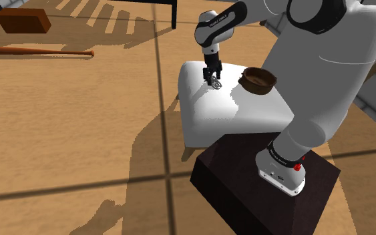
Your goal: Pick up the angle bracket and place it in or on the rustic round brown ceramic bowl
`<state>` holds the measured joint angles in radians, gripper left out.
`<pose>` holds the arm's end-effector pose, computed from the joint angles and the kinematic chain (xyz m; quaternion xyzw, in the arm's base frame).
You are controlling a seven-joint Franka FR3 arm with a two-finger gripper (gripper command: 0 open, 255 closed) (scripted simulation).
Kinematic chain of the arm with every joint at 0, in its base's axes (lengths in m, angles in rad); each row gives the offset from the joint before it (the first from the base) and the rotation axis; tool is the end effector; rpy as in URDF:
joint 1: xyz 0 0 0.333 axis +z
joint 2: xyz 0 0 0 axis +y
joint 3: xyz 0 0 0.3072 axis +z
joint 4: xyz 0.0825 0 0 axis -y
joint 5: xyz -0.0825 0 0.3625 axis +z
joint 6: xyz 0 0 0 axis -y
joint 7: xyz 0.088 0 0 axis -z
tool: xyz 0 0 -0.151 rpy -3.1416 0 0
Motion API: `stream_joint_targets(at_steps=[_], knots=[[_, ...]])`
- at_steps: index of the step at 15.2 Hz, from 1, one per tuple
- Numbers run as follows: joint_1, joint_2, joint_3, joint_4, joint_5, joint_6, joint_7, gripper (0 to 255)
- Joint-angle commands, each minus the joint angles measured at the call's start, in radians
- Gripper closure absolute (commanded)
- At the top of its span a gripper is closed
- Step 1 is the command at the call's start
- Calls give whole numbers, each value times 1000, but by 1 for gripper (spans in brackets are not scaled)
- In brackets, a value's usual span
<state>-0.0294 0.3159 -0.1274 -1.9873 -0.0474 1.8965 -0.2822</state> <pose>0.5127 -0.0868 0.2465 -0.9761 -0.0723 0.2048 0.0043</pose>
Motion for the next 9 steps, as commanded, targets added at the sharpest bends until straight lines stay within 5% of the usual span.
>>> stream_joint_targets(at_steps=[1,6,7,9], knots=[[0,2,0,-4,0,6,0,0],[0,2,0,-4,0,6,0,0],[0,2,0,-4,0,6,0,255],[0,2,0,-4,0,6,0,255]])
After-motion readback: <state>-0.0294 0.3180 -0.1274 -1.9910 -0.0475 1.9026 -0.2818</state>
